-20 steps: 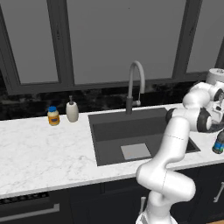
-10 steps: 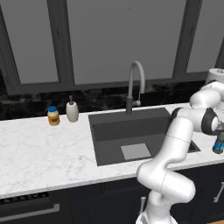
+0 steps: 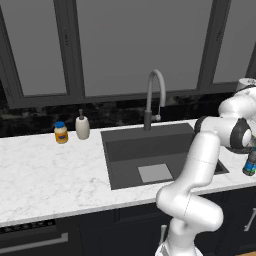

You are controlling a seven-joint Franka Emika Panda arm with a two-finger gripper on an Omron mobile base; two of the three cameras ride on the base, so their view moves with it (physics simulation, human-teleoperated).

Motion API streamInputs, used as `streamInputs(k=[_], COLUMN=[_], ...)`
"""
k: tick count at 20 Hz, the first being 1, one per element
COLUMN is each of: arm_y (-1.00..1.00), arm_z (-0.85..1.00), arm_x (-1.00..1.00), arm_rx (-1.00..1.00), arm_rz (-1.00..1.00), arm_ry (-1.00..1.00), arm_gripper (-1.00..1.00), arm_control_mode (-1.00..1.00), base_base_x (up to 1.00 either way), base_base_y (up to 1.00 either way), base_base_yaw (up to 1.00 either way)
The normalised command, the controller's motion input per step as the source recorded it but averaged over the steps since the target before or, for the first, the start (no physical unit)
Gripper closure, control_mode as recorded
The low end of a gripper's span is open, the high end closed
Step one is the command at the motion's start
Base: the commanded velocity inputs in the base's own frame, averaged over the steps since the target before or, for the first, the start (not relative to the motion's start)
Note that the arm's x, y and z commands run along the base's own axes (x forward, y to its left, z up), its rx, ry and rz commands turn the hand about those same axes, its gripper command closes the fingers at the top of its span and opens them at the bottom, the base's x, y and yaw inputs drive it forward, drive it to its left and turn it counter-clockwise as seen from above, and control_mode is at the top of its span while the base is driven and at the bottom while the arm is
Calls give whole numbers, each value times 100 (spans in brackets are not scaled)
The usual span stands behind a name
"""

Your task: Pick the mushroom from the sink and place it in the bowl. Then pick the bowl and place it in the microwave. Then close the microwave door and press the start button.

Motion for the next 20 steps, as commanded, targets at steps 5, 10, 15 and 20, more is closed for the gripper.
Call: streamInputs(k=[5, 10, 15, 20], arm_y=[10, -4, -19, -53], arm_z=[-2, 43, 44, 3], arm_x=[13, -20, -32, -48], arm_rx=[0, 0, 0, 0], arm_rz=[0, 0, -2, -9], arm_ry=[-1, -9, -4, -3], arm_gripper=[-100, -100, -100, -100], arm_control_mode=[-100, -100, -100, -100], base_base_x=[0, 0, 0, 0], base_base_y=[0, 0, 0, 0], base_base_yaw=[0, 0, 0, 0])
